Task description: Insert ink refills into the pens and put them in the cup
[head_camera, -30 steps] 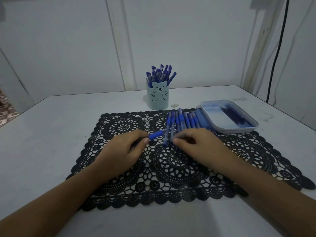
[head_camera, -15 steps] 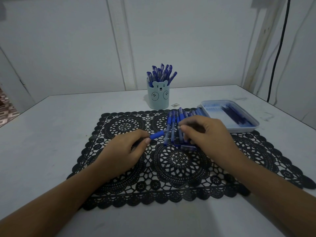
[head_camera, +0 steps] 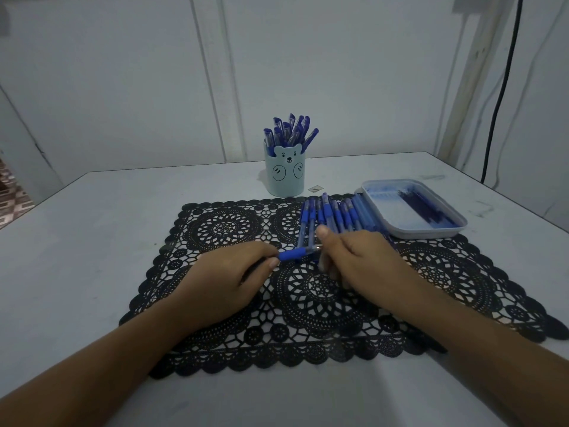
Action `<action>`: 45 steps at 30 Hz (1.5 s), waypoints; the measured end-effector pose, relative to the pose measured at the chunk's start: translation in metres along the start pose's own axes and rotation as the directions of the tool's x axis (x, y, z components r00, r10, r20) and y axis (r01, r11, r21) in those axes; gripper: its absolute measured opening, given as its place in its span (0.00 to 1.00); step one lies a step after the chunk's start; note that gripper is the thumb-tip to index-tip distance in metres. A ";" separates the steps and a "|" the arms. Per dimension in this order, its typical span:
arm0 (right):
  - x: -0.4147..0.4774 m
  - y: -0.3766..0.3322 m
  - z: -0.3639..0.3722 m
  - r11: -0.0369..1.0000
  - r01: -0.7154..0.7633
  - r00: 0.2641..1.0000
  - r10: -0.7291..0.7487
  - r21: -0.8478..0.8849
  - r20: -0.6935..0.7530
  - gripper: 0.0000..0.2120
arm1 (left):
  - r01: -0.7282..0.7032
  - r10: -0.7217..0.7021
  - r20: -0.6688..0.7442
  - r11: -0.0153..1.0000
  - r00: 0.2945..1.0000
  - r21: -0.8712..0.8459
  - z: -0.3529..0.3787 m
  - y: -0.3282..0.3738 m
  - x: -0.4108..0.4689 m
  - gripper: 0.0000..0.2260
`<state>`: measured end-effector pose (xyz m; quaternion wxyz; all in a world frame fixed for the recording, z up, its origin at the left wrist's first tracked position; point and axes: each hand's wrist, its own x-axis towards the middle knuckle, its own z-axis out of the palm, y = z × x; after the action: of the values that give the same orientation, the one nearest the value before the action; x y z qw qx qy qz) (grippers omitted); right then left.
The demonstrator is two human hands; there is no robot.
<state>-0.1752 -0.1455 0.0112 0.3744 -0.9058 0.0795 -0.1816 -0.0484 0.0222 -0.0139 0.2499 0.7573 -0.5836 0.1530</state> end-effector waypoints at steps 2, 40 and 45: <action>0.000 0.000 0.000 1.000 0.017 0.999 -0.018 0.010 0.033 0.13 | 0.018 -0.018 -0.014 1.000 1.000 -0.018 0.000 -0.001 0.000 0.11; 0.002 0.006 -0.006 0.985 0.110 0.985 -0.091 -0.136 0.144 0.10 | -0.101 0.106 -0.031 0.987 0.994 0.122 -0.001 0.006 0.002 0.12; 0.005 0.006 -0.012 0.983 0.107 0.994 -0.104 -0.149 0.025 0.10 | -0.021 0.029 -0.063 0.991 0.998 0.134 0.003 0.004 0.002 0.10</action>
<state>-0.1750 -0.1584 0.0162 0.2958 -0.9358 0.0417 -0.1871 -0.0520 0.0188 -0.0144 0.2159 0.7595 -0.5731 0.2193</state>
